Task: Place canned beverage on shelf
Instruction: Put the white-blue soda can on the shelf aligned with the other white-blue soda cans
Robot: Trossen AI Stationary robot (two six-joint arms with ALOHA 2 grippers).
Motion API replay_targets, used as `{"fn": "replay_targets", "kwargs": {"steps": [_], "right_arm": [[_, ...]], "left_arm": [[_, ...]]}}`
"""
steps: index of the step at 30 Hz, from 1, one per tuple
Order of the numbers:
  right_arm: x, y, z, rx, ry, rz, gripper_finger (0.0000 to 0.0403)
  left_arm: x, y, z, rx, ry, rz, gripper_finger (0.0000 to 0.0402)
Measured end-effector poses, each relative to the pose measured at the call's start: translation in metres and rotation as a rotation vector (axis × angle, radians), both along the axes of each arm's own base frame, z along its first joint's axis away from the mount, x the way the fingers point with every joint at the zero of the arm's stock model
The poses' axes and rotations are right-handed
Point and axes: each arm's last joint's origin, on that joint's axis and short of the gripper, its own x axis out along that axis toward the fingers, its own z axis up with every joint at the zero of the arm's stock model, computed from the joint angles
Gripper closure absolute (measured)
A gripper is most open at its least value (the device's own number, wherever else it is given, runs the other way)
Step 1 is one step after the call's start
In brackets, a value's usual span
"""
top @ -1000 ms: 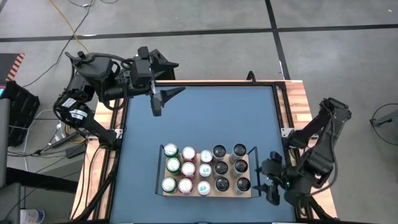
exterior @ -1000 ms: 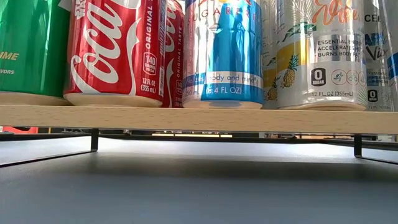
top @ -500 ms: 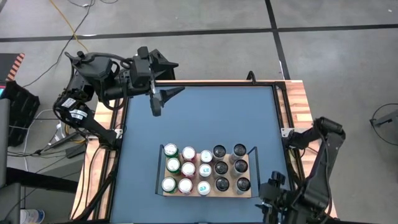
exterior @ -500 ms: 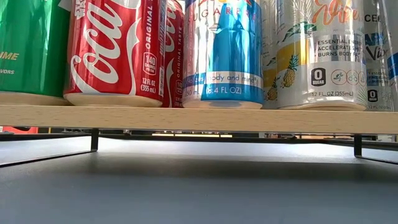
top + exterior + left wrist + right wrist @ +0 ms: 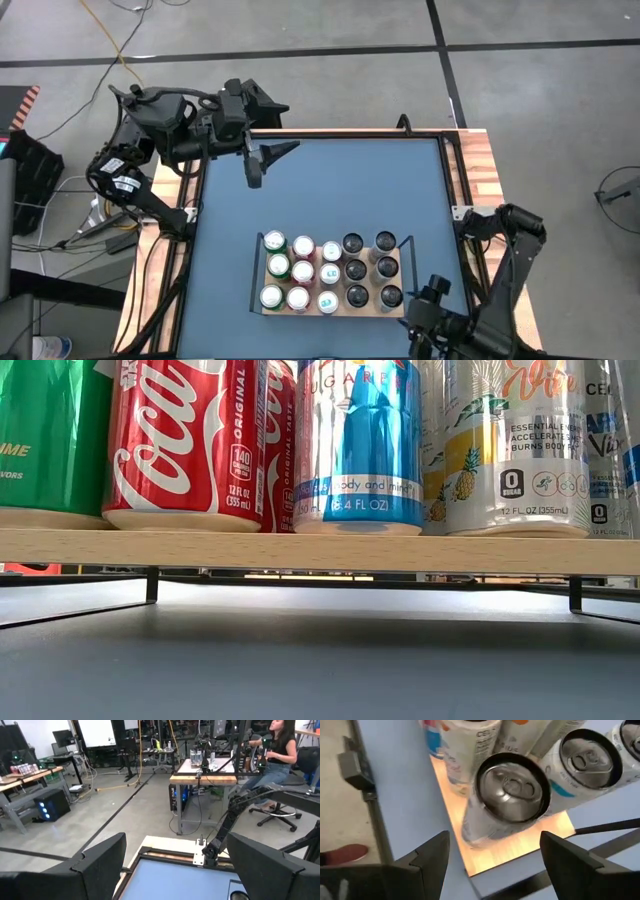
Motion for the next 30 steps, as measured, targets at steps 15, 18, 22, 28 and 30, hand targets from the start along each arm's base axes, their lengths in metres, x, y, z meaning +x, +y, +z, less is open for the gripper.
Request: {"fn": "replay_targets", "kwargs": {"steps": [15, 18, 22, 28, 30], "right_arm": [[0.019, -0.017, 0.000, -0.081, -0.022, -0.024, 0.0112], [0.020, -0.018, 0.000, -0.094, -0.035, -0.027, 0.0112], [0.023, -0.020, 0.000, -0.094, -0.035, -0.037, 0.0112], [0.022, -0.018, 0.000, -0.085, -0.046, -0.037, 0.0112], [0.021, -0.017, 0.000, -0.081, -0.048, -0.034, 0.0112]], "left_arm": [[0.000, 0.000, -0.003, -0.014, 0.025, 0.001, 0.0070], [0.000, 0.000, -0.003, -0.002, 0.028, 0.000, 0.0070], [0.000, 0.000, -0.003, 0.004, 0.031, 0.000, 0.0070], [0.000, 0.000, -0.003, 0.005, 0.033, 0.000, 0.0070], [0.000, 0.000, -0.003, 0.005, 0.033, 0.000, 0.0070]]}}
